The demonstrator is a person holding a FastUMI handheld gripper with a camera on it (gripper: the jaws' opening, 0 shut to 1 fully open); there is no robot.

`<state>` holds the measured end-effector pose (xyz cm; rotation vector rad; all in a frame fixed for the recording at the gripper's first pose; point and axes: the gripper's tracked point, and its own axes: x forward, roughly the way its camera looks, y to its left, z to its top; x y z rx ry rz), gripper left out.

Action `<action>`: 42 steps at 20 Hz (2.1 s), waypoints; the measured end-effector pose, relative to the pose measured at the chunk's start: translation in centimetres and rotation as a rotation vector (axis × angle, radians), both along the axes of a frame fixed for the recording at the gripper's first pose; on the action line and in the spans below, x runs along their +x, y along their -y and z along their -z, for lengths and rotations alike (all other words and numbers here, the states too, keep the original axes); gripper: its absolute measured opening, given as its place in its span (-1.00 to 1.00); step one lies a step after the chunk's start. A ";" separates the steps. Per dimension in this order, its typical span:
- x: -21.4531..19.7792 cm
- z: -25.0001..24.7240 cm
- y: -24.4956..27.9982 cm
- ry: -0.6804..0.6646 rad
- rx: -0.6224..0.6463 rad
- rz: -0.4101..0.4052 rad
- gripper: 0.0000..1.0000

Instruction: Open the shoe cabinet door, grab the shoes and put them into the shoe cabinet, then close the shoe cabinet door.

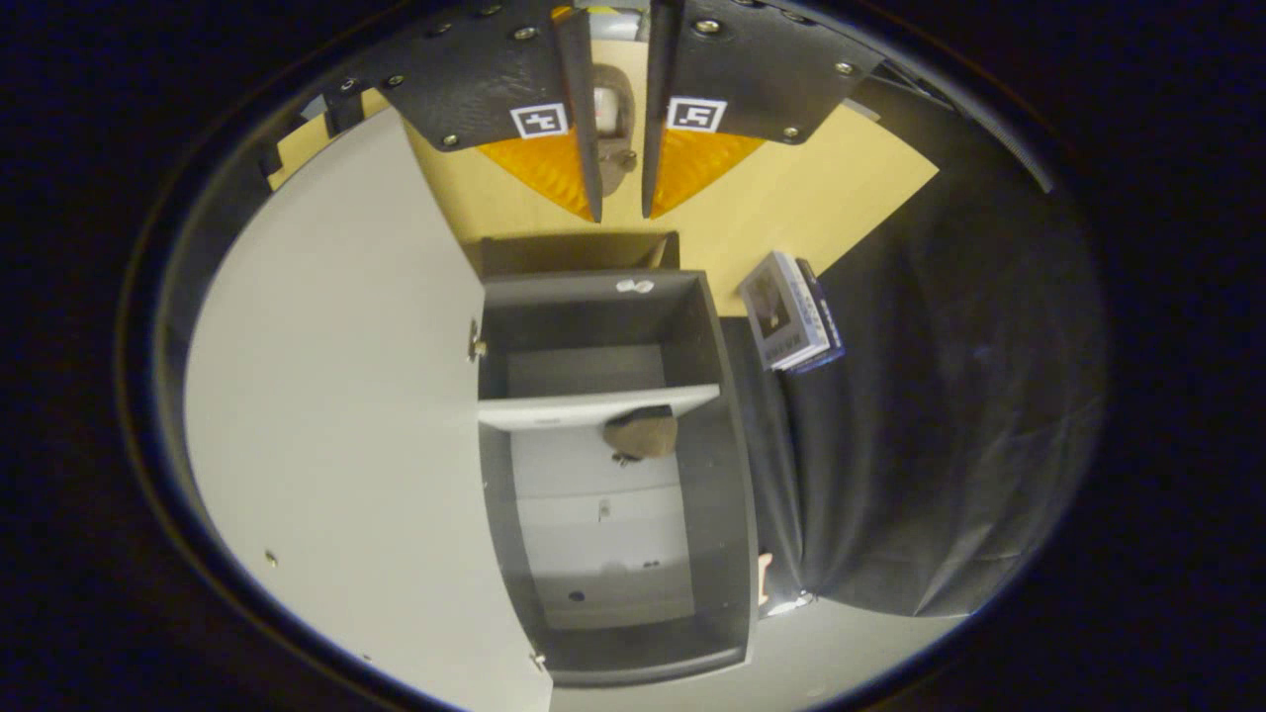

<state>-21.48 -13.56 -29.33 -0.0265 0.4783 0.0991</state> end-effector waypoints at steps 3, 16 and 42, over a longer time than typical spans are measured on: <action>-0.1 6.2 0.0 -0.121 -0.030 0.008 -0.55; 1.8 20.2 0.6 -0.378 -0.111 0.049 -0.55; 8.8 22.3 0.5 -0.358 -0.121 0.192 -0.98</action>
